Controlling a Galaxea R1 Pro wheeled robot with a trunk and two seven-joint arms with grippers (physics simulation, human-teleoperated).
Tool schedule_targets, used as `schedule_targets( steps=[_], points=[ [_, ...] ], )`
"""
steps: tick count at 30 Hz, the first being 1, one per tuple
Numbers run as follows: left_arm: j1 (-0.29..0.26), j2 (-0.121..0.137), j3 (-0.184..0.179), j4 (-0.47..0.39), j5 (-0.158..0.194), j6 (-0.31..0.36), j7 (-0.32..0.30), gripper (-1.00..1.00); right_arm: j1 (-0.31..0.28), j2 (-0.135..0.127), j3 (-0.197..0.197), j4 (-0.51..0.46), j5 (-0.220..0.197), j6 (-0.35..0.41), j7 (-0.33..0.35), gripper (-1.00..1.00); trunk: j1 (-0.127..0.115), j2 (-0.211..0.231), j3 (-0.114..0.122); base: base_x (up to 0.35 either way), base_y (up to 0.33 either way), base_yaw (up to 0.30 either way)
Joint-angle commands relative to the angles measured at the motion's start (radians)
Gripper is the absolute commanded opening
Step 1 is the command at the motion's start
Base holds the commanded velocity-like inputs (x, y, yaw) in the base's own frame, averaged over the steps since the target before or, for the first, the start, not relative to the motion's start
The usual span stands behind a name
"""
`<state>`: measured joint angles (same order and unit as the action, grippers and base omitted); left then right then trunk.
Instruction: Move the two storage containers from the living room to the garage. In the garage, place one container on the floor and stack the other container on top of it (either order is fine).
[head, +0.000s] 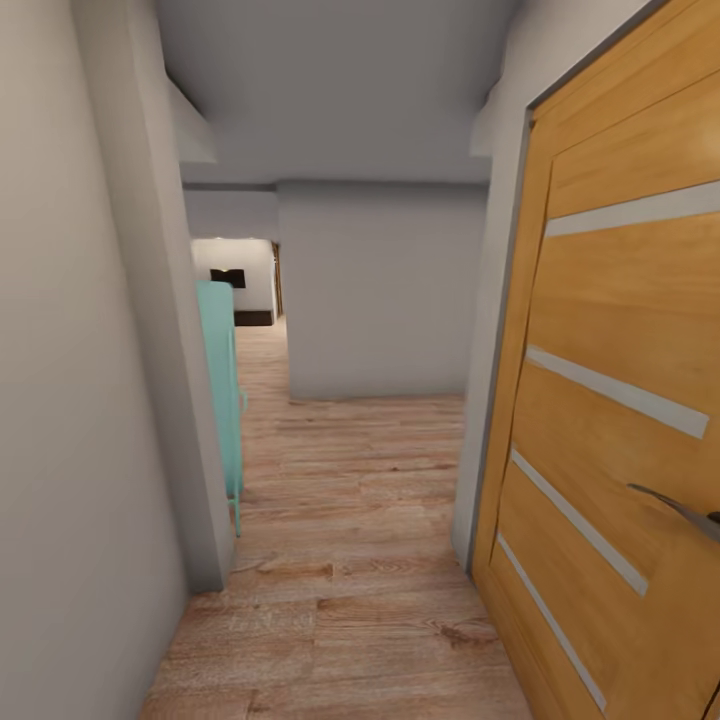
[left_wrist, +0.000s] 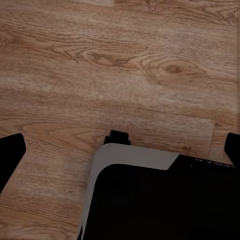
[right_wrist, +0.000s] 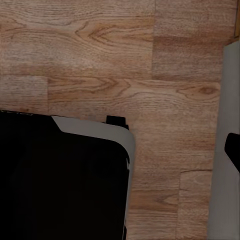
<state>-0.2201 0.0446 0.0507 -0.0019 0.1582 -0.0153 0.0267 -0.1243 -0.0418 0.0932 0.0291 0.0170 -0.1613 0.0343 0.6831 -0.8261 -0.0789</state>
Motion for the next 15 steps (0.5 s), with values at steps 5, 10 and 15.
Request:
schedule_targets(
  steps=[5, 10, 15],
  points=[
    [-0.001, 0.000, 0.004, 0.000, 0.004, -0.002, 0.001, 1.00, -0.002, -0.001, 0.007, 0.003, 0.003, -0.007, 0.002, 1.00, 0.001, -0.001, -0.002, 0.322, 0.000, 0.000],
    [-0.001, 0.000, 0.004, 0.001, 0.004, -0.002, 0.001, 1.00, -0.002, -0.003, 0.008, 0.003, 0.002, -0.006, 0.001, 1.00, 0.001, -0.001, -0.002, 0.322, 0.000, 0.000],
    [-0.001, -0.001, 0.004, 0.001, 0.004, -0.002, 0.001, 1.00, -0.002, -0.008, 0.008, 0.003, 0.003, -0.004, 0.001, 1.00, 0.001, -0.001, -0.002, 0.322, 0.000, 0.000]
  ],
)
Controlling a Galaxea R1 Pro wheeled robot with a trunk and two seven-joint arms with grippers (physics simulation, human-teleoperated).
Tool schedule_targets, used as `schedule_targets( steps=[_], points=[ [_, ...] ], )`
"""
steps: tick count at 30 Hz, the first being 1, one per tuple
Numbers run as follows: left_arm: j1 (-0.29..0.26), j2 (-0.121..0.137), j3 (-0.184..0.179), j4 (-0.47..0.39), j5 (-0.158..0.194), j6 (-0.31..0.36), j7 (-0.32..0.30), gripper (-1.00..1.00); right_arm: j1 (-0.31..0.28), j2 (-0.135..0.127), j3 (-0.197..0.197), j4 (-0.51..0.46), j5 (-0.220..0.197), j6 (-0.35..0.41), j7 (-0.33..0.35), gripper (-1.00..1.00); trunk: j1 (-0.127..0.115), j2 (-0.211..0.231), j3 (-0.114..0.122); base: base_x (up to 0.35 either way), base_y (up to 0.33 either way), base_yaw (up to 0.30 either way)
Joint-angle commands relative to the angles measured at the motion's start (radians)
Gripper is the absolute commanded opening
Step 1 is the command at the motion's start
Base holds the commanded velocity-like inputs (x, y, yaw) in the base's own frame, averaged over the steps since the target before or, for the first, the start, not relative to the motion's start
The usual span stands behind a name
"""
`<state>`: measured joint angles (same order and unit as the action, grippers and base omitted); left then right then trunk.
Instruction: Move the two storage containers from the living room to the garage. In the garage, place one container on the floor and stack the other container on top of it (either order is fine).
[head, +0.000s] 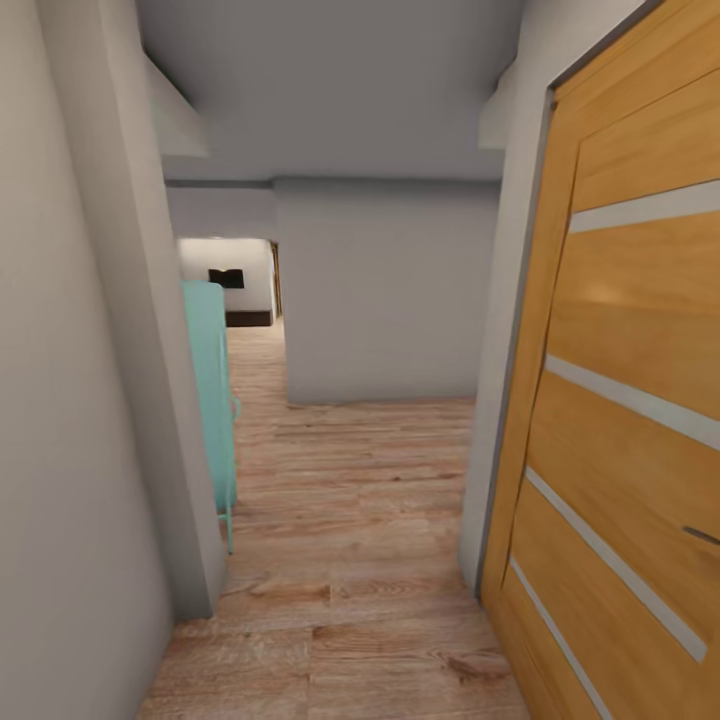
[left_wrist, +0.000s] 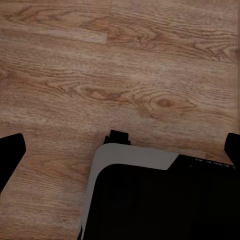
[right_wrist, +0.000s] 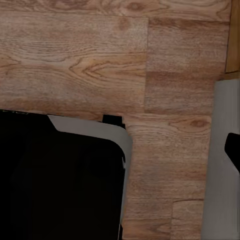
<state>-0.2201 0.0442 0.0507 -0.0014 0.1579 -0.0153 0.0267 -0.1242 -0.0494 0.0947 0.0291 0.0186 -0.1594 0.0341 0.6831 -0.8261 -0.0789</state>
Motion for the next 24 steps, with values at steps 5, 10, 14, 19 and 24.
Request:
schedule_targets(
  steps=[5, 10, 14, 19, 24],
  points=[
    [-0.001, -0.001, 0.004, 0.000, 0.003, 0.000, 0.001, 1.00, -0.002, -0.002, 0.008, 0.003, 0.003, -0.011, -0.001, 1.00, 0.001, -0.001, -0.002, 0.322, 0.000, 0.000],
    [-0.001, 0.000, 0.004, 0.000, 0.004, 0.000, 0.001, 1.00, -0.002, -0.001, 0.006, 0.003, 0.001, -0.009, -0.006, 1.00, 0.001, -0.001, -0.002, 0.322, 0.000, 0.000],
    [-0.001, 0.000, 0.004, 0.000, 0.005, 0.000, 0.001, 1.00, -0.002, 0.001, 0.004, 0.003, 0.000, -0.009, -0.007, 1.00, 0.001, -0.001, -0.002, 0.322, 0.000, 0.000],
    [-0.001, 0.000, 0.004, 0.000, 0.005, -0.001, 0.001, 1.00, -0.002, 0.003, 0.003, 0.003, 0.000, -0.007, -0.009, 1.00, 0.001, -0.001, -0.002, 0.322, 0.000, 0.075],
    [-0.001, 0.000, 0.004, 0.001, 0.005, -0.002, 0.001, 1.00, -0.002, 0.002, 0.003, 0.003, -0.001, -0.008, -0.008, 1.00, 0.001, -0.001, -0.002, 0.322, 0.000, 0.088]
  ],
)
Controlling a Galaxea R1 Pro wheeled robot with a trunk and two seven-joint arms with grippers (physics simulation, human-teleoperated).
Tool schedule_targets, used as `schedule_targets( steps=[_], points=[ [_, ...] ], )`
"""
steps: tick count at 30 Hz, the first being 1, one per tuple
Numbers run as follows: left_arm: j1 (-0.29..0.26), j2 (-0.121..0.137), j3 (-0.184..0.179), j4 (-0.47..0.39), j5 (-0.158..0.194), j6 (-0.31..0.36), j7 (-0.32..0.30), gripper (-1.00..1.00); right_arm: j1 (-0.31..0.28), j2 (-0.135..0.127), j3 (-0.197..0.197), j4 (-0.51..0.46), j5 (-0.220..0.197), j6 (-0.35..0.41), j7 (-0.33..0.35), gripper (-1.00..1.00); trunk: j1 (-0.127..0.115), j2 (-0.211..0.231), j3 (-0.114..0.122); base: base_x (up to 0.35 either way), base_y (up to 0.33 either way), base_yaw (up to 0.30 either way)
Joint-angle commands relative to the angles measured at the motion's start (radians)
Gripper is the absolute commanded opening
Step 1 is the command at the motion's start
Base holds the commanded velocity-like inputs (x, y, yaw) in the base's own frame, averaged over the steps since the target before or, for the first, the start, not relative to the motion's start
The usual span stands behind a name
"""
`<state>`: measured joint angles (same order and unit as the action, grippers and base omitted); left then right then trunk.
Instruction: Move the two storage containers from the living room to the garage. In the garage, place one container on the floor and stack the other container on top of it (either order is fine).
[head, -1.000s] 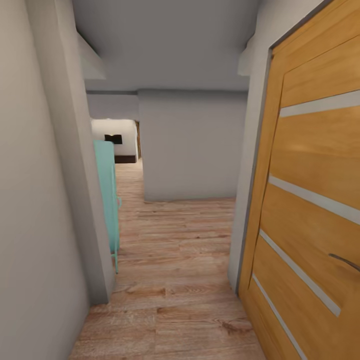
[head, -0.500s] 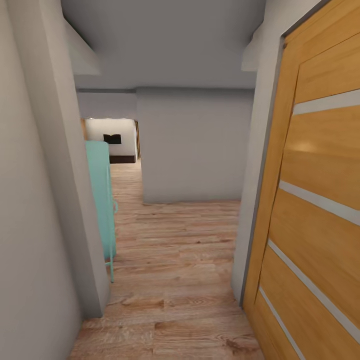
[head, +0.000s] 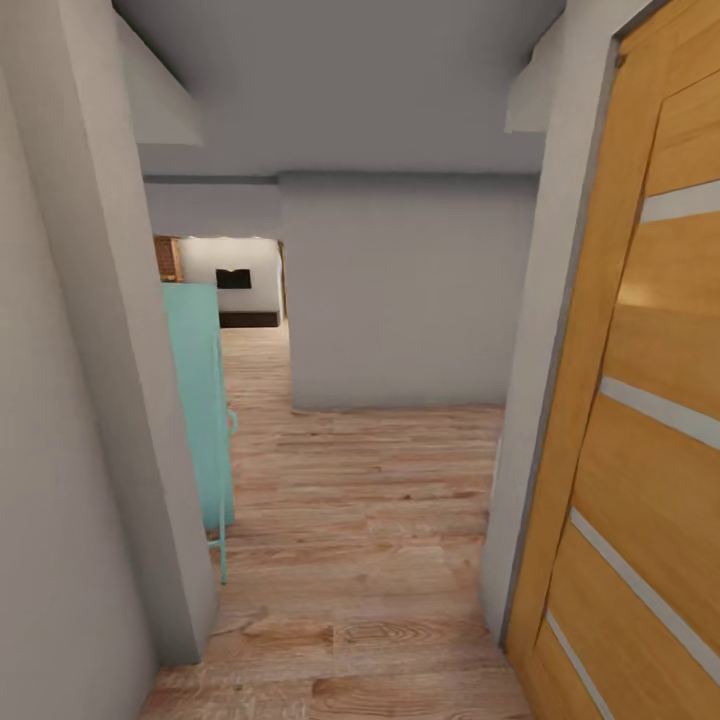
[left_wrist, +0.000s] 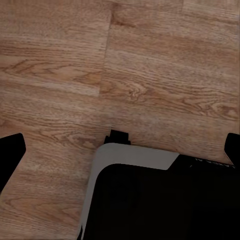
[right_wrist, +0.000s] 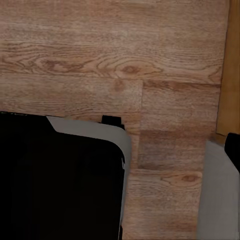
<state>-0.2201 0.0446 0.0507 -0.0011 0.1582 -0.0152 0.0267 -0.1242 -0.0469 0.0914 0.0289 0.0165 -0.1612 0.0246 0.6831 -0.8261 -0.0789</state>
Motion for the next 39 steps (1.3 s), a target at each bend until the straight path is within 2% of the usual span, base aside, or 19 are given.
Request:
schedule_targets(
  steps=[1, 39],
  points=[
    [-0.001, 0.000, 0.004, 0.000, 0.004, -0.002, 0.001, 1.00, -0.002, -0.001, 0.007, 0.003, 0.001, -0.006, 0.001, 1.00, 0.001, -0.001, -0.002, 0.322, 0.000, 0.030],
    [-0.001, -0.001, 0.005, 0.001, 0.004, 0.006, 0.001, 1.00, -0.002, -0.001, 0.007, 0.003, 0.000, -0.004, 0.002, 1.00, 0.001, -0.001, -0.002, 0.322, 0.000, 0.010]
  ],
)
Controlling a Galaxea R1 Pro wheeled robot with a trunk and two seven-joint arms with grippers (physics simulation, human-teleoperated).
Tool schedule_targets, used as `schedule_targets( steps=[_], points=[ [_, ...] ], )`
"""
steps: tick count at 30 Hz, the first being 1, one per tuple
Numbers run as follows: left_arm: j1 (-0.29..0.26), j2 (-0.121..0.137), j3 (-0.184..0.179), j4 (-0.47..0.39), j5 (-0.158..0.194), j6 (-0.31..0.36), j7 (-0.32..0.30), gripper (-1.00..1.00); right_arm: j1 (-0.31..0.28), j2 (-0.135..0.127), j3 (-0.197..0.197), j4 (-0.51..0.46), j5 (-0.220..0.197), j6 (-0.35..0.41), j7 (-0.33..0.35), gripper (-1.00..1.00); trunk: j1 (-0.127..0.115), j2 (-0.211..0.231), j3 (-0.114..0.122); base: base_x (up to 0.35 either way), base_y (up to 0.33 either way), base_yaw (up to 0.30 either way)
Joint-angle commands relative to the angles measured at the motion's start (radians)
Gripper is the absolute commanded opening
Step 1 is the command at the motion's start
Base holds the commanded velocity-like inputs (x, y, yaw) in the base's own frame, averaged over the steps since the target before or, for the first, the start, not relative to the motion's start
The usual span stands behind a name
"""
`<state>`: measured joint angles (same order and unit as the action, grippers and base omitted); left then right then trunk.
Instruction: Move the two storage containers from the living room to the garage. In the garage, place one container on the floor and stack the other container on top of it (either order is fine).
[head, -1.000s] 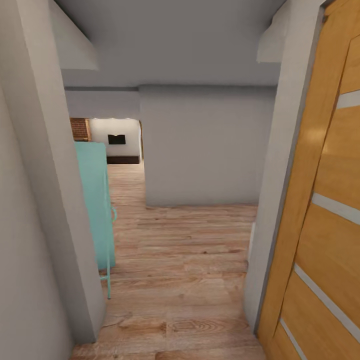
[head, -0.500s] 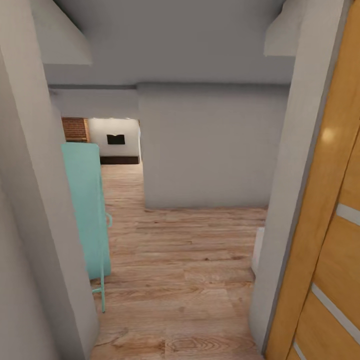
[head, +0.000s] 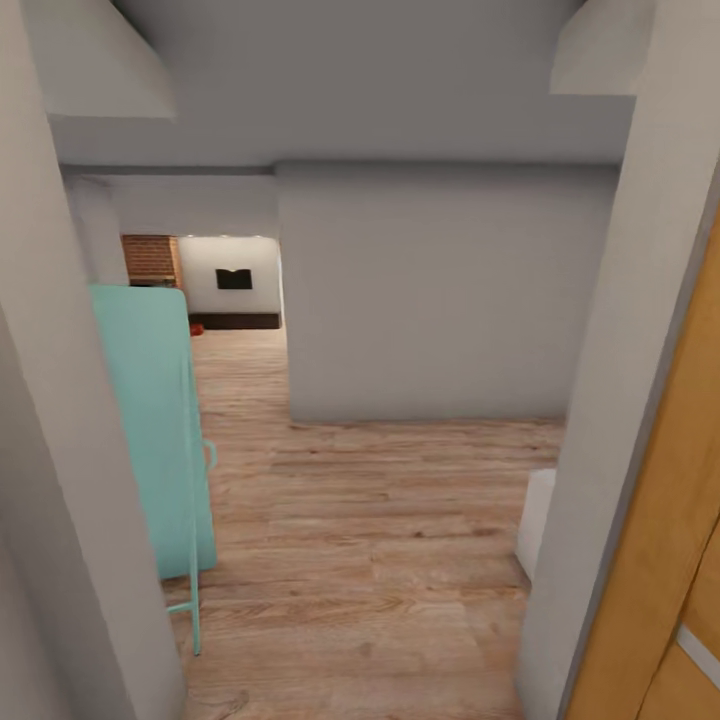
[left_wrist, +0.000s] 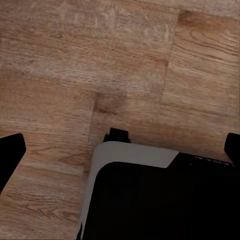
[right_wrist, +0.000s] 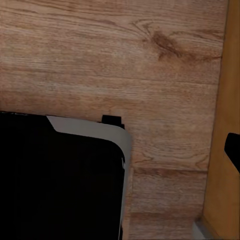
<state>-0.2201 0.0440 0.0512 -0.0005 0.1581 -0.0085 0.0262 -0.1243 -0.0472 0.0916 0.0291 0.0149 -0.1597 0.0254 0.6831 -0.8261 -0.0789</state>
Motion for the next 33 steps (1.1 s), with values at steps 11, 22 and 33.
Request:
schedule_targets(
  steps=[11, 22, 33],
  points=[
    [-0.001, 0.000, 0.004, 0.000, 0.005, 0.000, 0.001, 1.00, -0.002, -0.003, 0.005, 0.003, 0.000, -0.006, 0.001, 1.00, 0.001, -0.001, -0.002, 0.322, 0.000, 0.189],
    [-0.001, 0.000, 0.004, -0.001, 0.005, 0.000, 0.001, 1.00, -0.002, -0.004, 0.008, 0.003, 0.003, -0.007, 0.001, 1.00, 0.001, -0.001, -0.002, 0.322, 0.000, 0.008],
    [-0.001, 0.000, 0.004, 0.000, 0.005, 0.001, 0.001, 1.00, -0.002, -0.005, 0.008, 0.003, 0.005, -0.006, 0.001, 1.00, 0.001, -0.001, -0.002, 0.322, 0.000, 0.000]
  ],
)
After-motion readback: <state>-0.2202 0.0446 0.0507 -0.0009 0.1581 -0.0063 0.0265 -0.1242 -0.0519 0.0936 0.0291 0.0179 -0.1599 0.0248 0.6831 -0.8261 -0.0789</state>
